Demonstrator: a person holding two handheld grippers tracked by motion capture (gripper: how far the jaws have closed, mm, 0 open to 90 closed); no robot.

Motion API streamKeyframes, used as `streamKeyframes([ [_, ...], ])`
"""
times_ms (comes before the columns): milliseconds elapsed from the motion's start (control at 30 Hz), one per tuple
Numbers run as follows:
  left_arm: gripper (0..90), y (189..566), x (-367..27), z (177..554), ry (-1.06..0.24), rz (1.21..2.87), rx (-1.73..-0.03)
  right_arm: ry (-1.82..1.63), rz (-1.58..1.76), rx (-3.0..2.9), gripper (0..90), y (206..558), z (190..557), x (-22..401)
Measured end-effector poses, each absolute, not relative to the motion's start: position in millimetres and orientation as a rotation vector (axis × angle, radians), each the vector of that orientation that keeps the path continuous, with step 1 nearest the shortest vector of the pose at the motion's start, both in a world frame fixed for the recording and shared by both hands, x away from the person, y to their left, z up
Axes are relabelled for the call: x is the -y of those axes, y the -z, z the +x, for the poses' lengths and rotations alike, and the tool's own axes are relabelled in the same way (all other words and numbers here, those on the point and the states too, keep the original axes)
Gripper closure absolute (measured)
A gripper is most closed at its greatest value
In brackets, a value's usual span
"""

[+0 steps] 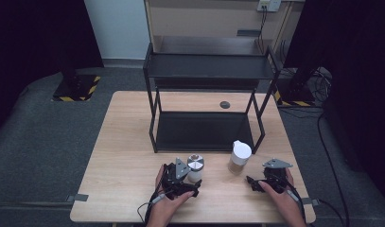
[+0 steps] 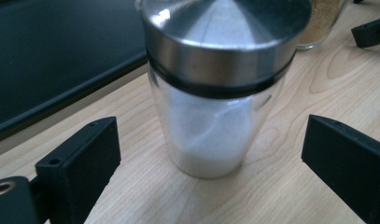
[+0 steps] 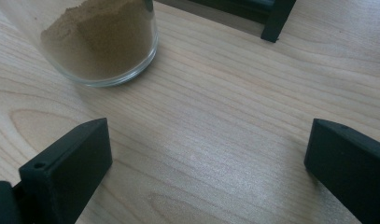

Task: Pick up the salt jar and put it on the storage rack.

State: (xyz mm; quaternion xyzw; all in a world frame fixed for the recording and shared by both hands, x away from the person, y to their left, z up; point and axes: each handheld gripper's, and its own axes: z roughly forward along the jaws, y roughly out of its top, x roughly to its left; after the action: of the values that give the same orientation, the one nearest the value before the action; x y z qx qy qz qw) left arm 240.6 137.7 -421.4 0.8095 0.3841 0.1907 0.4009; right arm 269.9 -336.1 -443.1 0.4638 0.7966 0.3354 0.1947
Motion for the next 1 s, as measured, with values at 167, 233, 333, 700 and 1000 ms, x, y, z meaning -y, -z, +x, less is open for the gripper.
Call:
streamKeyframes([
  [167,3.7,421,-131,245,-0.483,2.042,-0.968,-0.94,1.3,-2.233,1.2,443,270,336],
  [233,3.9,422,-129,247,-0.475,2.036,-0.97,-0.941,1.3,-2.234,1.3,443,270,336],
  [333,4.4,424,-126,250,-0.473,2.031,-0.973,-0.942,1.299,-2.235,1.3,443,270,337],
  [700,10.4,435,-123,254,-0.484,2.016,-0.992,-0.942,1.297,-2.237,1.3,443,270,337],
  [1000,26.9,441,-125,256,-0.478,1.997,-0.979,-0.943,1.295,-2.238,1.3,443,270,337],
])
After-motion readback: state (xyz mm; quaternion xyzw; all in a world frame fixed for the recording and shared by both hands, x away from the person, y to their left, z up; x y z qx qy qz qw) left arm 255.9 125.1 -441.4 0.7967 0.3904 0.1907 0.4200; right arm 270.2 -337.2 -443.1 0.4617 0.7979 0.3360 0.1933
